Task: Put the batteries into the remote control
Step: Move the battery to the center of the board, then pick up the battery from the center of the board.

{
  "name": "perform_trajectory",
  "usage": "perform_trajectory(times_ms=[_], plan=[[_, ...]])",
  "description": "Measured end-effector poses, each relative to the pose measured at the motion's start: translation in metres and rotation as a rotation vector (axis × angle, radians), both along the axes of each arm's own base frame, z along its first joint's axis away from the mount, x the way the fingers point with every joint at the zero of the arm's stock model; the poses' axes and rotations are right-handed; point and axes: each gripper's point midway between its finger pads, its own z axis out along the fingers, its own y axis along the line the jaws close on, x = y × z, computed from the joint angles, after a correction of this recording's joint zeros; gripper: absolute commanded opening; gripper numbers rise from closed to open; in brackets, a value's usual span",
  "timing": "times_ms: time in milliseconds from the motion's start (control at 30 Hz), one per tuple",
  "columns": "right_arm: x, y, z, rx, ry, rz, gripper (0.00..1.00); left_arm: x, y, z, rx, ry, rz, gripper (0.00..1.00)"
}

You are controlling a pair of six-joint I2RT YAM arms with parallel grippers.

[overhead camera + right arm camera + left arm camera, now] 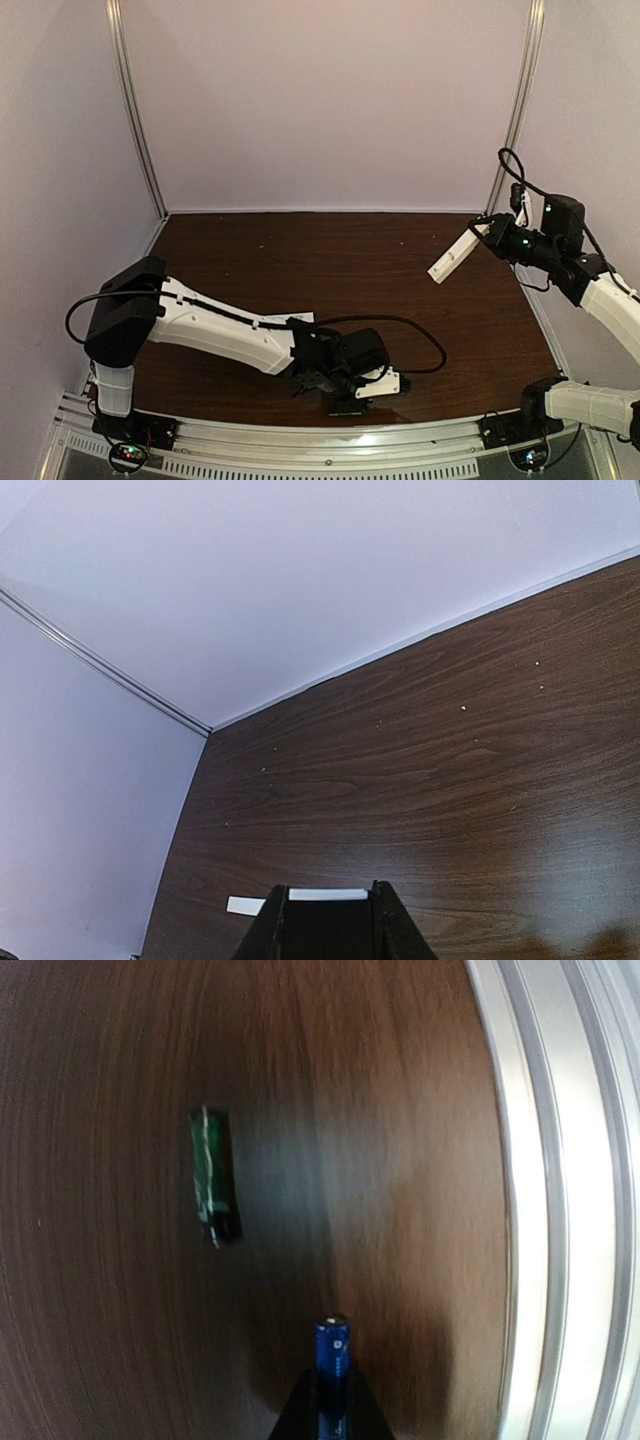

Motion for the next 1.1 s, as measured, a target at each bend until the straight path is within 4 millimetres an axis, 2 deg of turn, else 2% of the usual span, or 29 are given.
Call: perform_trajectory(times_ms=[100, 200, 267, 367, 500, 633, 900, 967, 1100], plan=[[0.0, 0.001, -0.003, 0.001, 0.007, 0.005, 0.0, -0.004, 0.031, 0.0, 0.041, 0.017, 0.031, 0.0], [0.0, 0.001, -0.006, 0.0, 0.015, 0.008, 0.0, 0.001, 0.058, -0.001, 0.064, 0.045, 0.101, 0.0], [0.0, 0.001, -0.006, 0.001, 0.015, 0.009, 0.0, 0.013, 0.071, -0.001, 0.069, 0.065, 0.172, 0.0], [0.0, 0.002, -0.005, 0.001, 0.013, 0.009, 0.0, 0.042, 0.093, -0.001, 0.083, 0.084, 0.309, 0.0], [0.001, 0.002, -0.007, 0.001, 0.016, 0.011, 0.0, 0.071, 0.111, -0.001, 0.111, 0.086, 0.441, 0.02], [0.002, 0.002, -0.008, 0.0, 0.018, 0.011, 0.0, 0.081, 0.12, -0.001, 0.161, 0.098, 0.511, 0.09], [0.002, 0.002, -0.008, -0.002, 0.017, 0.012, 0.0, 0.079, 0.127, -0.007, 0.263, 0.125, 0.53, 0.19], [0.001, 0.002, -0.008, -0.003, 0.017, 0.012, 0.0, 0.079, 0.127, -0.007, 0.277, 0.131, 0.532, 0.17], [0.001, 0.002, -0.008, -0.003, 0.017, 0.012, 0.0, 0.08, 0.125, -0.007, 0.299, 0.142, 0.533, 0.05]])
